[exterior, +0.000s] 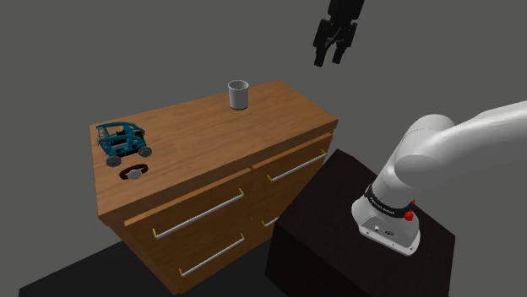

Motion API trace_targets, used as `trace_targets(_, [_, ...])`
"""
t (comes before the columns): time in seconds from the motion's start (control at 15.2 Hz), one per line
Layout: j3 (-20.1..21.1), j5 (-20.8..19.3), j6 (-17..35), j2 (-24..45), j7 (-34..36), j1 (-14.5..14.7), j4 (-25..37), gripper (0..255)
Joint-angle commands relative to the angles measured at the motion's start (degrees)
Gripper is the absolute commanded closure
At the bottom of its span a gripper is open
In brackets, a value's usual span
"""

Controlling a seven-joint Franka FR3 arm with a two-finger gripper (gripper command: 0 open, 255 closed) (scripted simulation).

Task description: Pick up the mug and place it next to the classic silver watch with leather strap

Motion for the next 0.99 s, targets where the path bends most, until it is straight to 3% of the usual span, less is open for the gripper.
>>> trace_targets(0.0, [0.00, 0.00, 0.00, 0.00, 0.00, 0.00, 0.00, 0])
trace_targets(0.46, [2.42, -0.73, 11.84, 12.07, 1.65, 0.41, 1.49, 0])
trace_targets(0.92, [4.40, -2.50, 21.32, 25.80, 3.91, 0.49, 6.88, 0])
